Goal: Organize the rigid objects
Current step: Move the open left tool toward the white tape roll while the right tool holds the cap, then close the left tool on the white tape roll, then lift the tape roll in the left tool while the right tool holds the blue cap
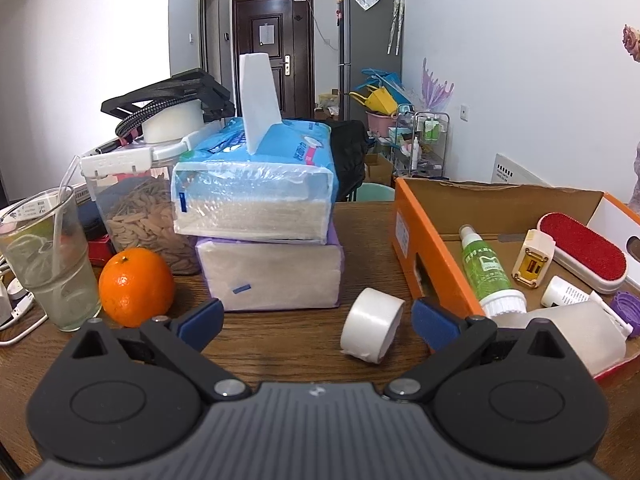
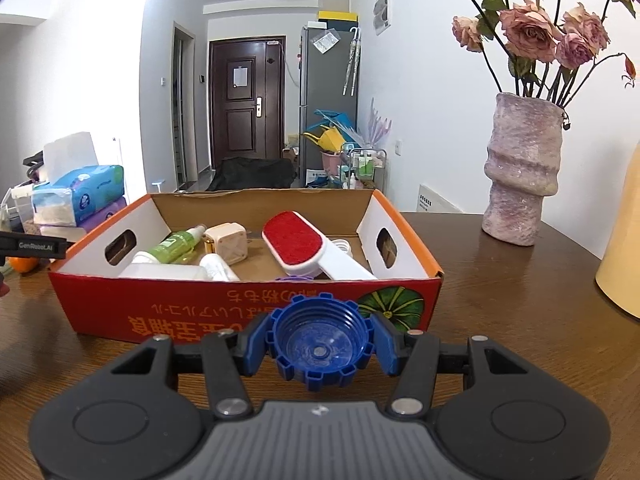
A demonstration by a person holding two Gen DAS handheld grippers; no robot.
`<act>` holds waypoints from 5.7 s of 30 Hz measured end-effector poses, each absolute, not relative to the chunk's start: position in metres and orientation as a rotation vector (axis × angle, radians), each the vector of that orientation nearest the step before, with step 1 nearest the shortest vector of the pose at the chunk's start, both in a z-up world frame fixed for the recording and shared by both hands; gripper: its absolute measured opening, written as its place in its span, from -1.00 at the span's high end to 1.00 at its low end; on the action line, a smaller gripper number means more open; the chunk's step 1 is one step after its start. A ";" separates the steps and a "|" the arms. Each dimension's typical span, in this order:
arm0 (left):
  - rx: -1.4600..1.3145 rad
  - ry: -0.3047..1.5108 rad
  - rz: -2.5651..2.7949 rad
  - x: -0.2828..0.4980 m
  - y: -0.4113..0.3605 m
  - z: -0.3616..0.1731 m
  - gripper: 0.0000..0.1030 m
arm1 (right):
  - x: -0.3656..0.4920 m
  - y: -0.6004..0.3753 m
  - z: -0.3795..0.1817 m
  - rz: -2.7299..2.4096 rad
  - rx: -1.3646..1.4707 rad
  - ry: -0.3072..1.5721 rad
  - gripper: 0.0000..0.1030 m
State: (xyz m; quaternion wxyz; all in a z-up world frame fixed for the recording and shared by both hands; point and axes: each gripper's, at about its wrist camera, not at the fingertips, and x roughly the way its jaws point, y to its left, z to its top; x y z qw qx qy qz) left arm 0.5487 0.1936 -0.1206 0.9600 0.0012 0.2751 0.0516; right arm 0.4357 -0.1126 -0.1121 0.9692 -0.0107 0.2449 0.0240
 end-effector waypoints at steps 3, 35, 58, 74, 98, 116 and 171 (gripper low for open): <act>0.032 0.549 0.098 0.548 0.194 -0.120 -0.99 | 0.435 -0.113 -0.113 0.048 -0.022 0.498 -0.03; 0.249 0.503 0.039 0.544 0.195 -0.126 -0.83 | 0.438 -0.126 -0.116 -0.022 0.022 0.520 -0.03; 0.297 0.496 -0.015 0.547 0.186 -0.128 -0.50 | 0.436 -0.124 -0.115 -0.011 0.029 0.507 -0.03; 0.271 0.520 -0.175 0.560 0.196 -0.133 -0.37 | 0.438 -0.123 -0.116 -0.019 0.026 0.510 -0.03; 0.356 0.510 -0.213 0.553 0.181 -0.141 0.53 | 0.440 -0.124 -0.117 -0.014 0.028 0.517 -0.03; 0.285 0.495 -0.088 0.519 0.199 -0.134 0.53 | 0.432 -0.116 -0.114 0.030 0.016 0.506 -0.03; -0.062 0.412 0.191 0.293 0.067 -0.077 0.53 | 0.306 -0.150 -0.083 0.255 0.065 0.408 -0.03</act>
